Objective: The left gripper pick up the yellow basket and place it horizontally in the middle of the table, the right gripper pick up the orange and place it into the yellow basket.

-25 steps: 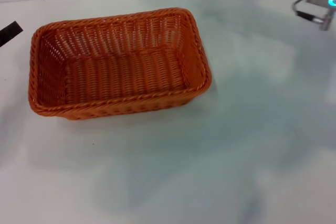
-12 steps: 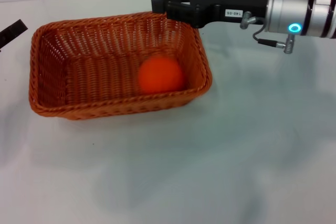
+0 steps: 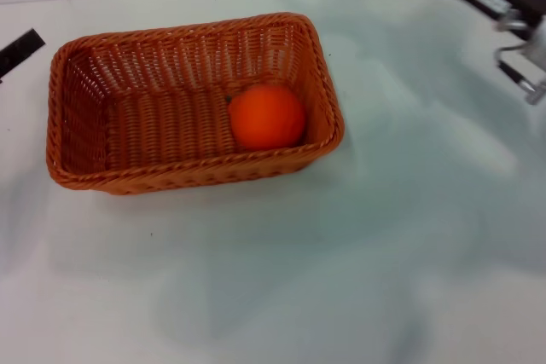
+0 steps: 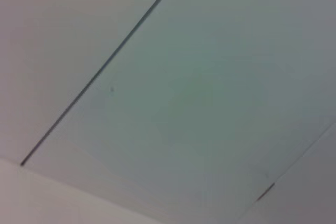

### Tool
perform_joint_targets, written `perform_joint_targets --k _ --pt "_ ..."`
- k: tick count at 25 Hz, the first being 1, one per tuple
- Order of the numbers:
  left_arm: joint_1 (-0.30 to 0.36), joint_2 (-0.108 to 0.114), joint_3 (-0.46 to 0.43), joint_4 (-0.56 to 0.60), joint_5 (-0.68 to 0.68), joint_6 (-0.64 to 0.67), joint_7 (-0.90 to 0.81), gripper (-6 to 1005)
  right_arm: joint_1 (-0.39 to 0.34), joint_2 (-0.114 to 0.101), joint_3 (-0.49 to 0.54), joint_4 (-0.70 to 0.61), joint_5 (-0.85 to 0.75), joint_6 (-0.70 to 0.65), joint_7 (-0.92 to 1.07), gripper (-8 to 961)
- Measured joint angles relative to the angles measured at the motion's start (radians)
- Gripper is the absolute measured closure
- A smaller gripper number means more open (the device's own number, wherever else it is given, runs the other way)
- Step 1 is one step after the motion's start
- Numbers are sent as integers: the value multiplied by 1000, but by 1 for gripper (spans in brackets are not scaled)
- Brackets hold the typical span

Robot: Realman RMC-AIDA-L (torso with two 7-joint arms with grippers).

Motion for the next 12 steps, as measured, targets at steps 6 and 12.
perform_joint_targets --k 6,12 --pt "31 -19 -14 -63 -183 8 195 401 -58 2 71 187 253 -10 -226 118" --pt "56 -47 -138 -301 -475 152 703 405 -74 3 146 288 360 -11 -314 38"
